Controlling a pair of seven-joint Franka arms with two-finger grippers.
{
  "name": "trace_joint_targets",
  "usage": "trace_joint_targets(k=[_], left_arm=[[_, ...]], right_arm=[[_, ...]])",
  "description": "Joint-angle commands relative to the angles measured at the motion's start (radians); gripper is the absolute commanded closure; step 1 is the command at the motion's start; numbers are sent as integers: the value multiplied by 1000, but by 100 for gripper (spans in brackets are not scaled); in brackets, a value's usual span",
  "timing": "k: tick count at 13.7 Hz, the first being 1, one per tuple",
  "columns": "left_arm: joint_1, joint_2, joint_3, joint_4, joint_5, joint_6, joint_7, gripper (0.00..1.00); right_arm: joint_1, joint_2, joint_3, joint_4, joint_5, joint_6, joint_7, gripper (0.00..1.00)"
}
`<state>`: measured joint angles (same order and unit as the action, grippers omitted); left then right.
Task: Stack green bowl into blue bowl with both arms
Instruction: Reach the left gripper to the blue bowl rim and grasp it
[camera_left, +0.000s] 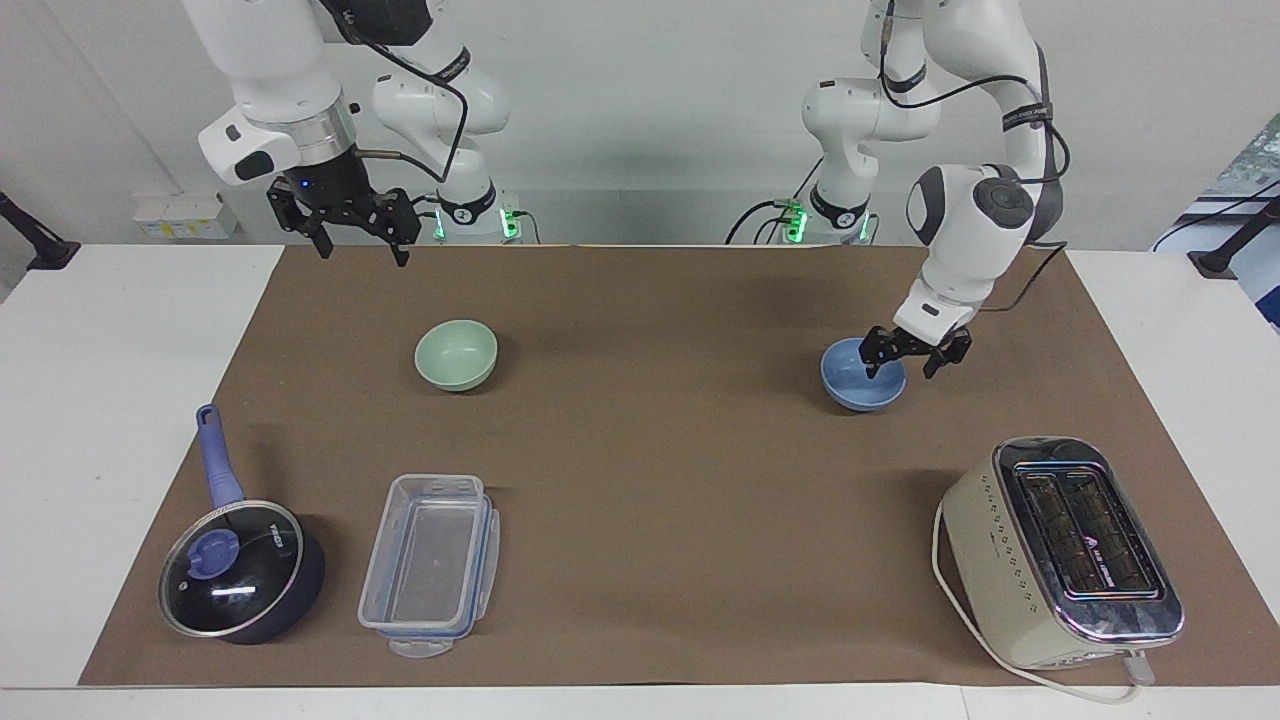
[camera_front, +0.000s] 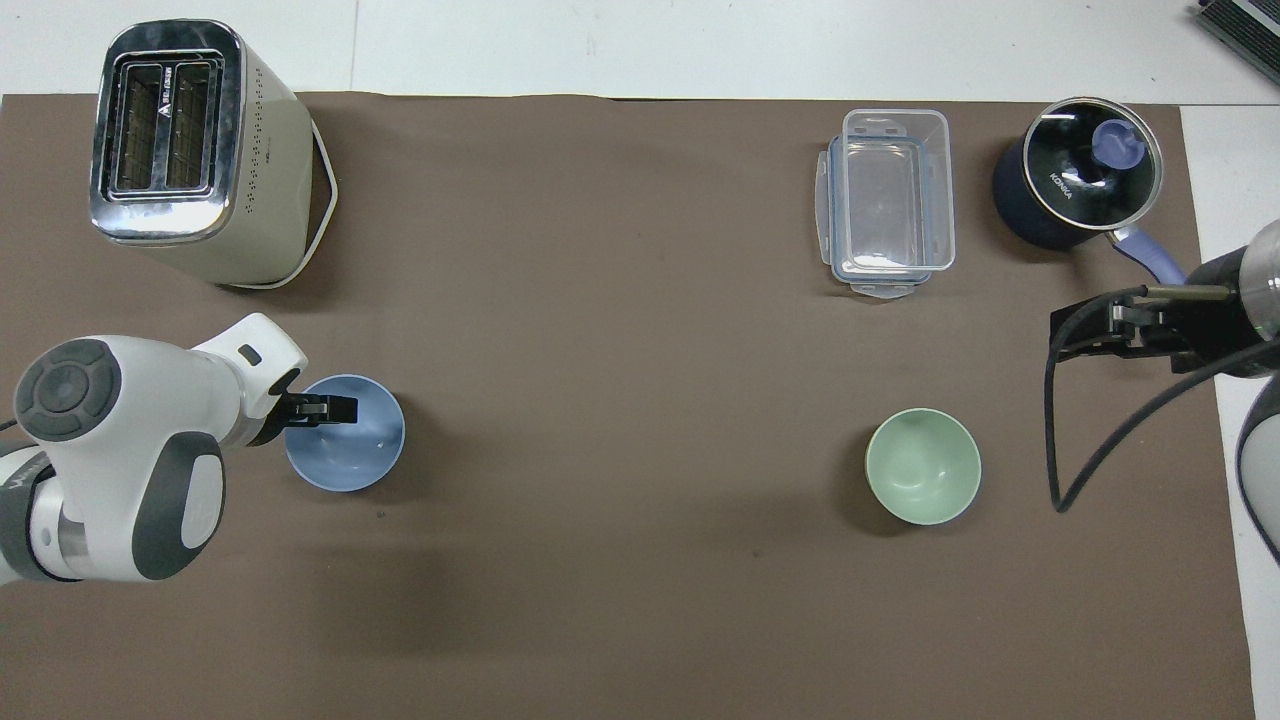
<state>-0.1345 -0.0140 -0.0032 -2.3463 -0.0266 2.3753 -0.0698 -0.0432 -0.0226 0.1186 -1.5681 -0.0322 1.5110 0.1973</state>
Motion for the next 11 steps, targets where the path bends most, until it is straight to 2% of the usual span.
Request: trace_joint_targets(k=[1,2,3,4,5,9,11], left_arm=[[-13,11,11,-56,16,85,-27,0],[-13,16,11,-65,16,110,-36,0],[-13,19,9,-64,10,111,-88,23],[-14,20,11,-64,10,105,-135,79],[-20,20,11,-64,10,104,-137,100],[-19,16,12,-38,10,79,-130,100],[-8,-3,12,14,10,-15,-117,100]], right_arm=[[-11,1,0,2,17,-6,-21,0],[-11,1,0,2,17,-6,-22,0],[-9,1,0,2,17,-6,-22,0],[-11,0,0,2,17,-6,-22,0],[-11,1,0,2,17,-5,-24,0],[-12,0,0,0,17,-5,-27,0],[-12,0,0,0,17,-5,-27,0]])
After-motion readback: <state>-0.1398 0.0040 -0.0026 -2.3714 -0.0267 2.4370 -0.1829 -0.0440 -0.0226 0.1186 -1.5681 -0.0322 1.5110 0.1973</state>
